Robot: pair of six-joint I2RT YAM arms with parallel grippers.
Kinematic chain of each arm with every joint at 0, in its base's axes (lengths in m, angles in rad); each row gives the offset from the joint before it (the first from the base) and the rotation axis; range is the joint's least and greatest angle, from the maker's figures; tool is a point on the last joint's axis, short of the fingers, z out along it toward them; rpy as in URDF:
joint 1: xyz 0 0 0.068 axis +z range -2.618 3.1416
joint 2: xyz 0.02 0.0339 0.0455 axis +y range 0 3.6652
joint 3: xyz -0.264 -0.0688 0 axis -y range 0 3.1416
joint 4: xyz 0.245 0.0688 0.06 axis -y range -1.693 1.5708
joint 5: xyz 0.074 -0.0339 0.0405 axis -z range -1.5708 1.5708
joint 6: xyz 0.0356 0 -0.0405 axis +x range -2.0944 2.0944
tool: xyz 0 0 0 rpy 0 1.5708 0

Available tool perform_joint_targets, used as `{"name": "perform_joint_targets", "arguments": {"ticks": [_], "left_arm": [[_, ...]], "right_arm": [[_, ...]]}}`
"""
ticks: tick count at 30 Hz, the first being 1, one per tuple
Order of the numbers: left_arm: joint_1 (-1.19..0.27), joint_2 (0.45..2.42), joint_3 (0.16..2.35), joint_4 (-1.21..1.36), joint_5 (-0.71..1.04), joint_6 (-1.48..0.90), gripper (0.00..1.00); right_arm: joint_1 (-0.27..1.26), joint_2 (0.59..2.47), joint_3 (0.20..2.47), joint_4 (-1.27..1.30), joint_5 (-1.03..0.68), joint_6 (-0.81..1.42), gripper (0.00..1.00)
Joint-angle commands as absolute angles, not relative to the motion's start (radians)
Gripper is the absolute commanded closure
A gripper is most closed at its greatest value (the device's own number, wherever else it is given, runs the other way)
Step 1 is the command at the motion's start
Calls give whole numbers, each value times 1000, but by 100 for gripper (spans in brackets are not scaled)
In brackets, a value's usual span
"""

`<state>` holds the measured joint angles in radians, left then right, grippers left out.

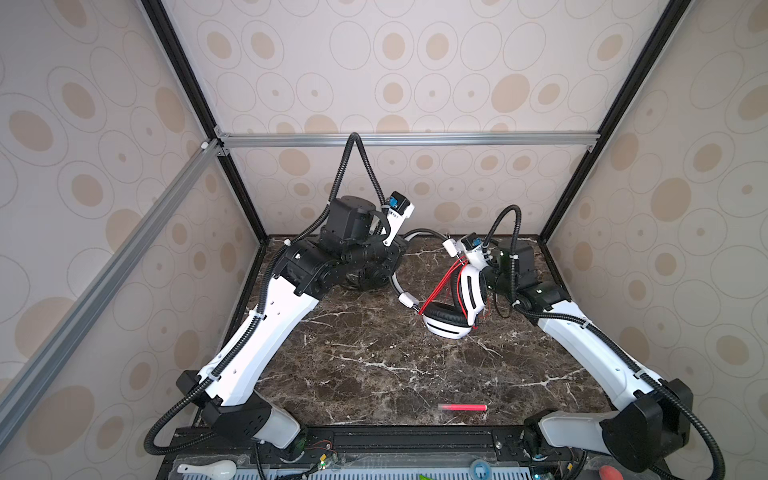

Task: Wrap the headphones
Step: 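Release the cable and lower the right gripper toward the loose red cable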

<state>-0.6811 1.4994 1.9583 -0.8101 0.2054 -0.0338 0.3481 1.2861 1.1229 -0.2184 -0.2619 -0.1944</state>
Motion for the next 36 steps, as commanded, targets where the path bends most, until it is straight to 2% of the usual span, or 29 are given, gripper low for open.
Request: {"name": "perform_joint_targets", "arguments": {"ticks": [1, 8, 15, 21, 25, 28, 36], "left_arm": [[-689, 1503, 2057, -767, 276, -99, 100], [-687, 1523, 2124, -728, 312, -149, 100], [-686, 1520, 2141, -679, 312, -191, 100], [-685, 1529, 2137, -633, 313, -237, 100], [-686, 1531, 2134, -593, 288, -266, 100], [-684, 1538, 2133, -566, 278, -286, 100], [-680, 1568, 2135, -522, 226, -335, 100]], "right_arm": [[334, 1253, 1081, -107, -332, -130, 72], [309, 1251, 1036, 2, -399, -58, 56], [296, 1281, 1007, 102, -456, 15, 54], [293, 1324, 984, 201, -507, 118, 43], [292, 1340, 923, 297, -474, 179, 38], [291, 1361, 902, 320, -462, 193, 37], [290, 1426, 865, 378, -479, 209, 44]]}}
